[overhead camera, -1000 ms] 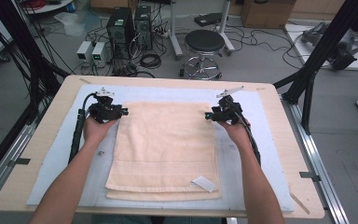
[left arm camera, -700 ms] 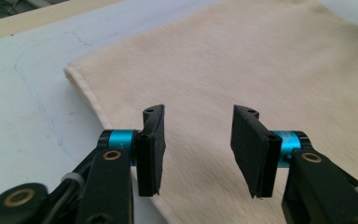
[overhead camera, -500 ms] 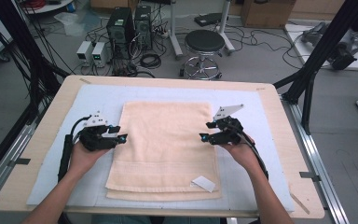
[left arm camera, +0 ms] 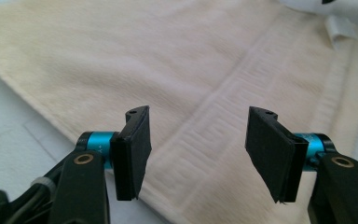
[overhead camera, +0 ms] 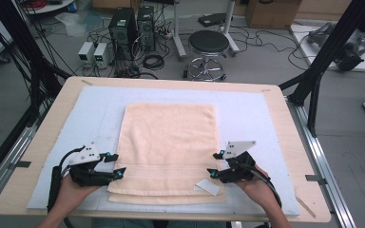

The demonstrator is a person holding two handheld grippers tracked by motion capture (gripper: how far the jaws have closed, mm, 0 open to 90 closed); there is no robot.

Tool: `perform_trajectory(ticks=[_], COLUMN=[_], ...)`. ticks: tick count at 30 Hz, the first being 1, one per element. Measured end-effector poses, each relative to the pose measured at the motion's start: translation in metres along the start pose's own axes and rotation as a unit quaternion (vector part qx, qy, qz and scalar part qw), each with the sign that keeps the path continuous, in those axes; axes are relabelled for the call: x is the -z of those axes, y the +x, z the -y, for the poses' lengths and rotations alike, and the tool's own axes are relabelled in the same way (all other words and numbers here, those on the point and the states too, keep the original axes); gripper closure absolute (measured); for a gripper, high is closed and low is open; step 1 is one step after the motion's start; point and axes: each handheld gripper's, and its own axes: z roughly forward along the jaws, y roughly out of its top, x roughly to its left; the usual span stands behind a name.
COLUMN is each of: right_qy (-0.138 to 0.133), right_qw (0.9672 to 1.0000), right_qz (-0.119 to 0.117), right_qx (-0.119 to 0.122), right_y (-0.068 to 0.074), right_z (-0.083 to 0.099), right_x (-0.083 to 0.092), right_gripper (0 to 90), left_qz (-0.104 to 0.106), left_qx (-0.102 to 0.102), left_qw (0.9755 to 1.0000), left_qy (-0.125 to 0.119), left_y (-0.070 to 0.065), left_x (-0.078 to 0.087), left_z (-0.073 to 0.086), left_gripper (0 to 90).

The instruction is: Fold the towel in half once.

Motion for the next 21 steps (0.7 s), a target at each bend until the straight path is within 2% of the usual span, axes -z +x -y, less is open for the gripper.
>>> perform_trajectory(ticks=[2,4,6,9,11,13,15,18,21], right_qy=[0.001,0.004,0.017,0.032,0.026,0.024,0.018,0.019,0.022], right_qw=[1.0,0.9999,0.9996,0.9989,0.999,0.9989,0.9989,0.999,0.9988], right_qz=[-0.003,-0.014,-0.022,-0.032,-0.035,-0.041,-0.043,-0.04,-0.044], right_qx=[0.007,0.003,0.003,0.01,0.006,-0.004,0.0,0.008,0.006], right_y=[0.007,0.01,0.014,0.018,0.019,0.017,0.016,0.016,0.016], right_z=[0.007,0.013,0.017,0.022,0.024,0.025,0.027,0.025,0.023], right_x=[0.003,0.002,-0.001,-0.009,-0.012,-0.013,-0.012,-0.012,-0.011], right_gripper=[48.1,50.8,53.5,58.0,62.2,66.8,74.3,81.3,85.9], left_qz=[0.022,0.026,0.04,0.051,0.058,0.058,0.054,0.047,0.04], left_qx=[-0.009,-0.014,-0.015,-0.031,-0.045,-0.047,-0.036,-0.037,-0.047], left_qw=[0.9997,0.9994,0.9986,0.9966,0.9939,0.9937,0.9941,0.9944,0.9943], left_qy=[0.011,0.02,0.033,0.057,0.081,0.084,0.087,0.087,0.087], left_y=[-0.004,-0.007,-0.008,-0.012,-0.013,-0.012,-0.011,-0.012,-0.014], left_x=[0.003,0.003,0.001,-0.004,-0.009,-0.011,-0.012,-0.011,-0.01], left_z=[0.006,0.01,0.014,0.018,0.022,0.023,0.021,0.02,0.018], left_gripper=[46.7,49.1,51.6,54.9,59.9,63.0,67.5,72.3,83.9])
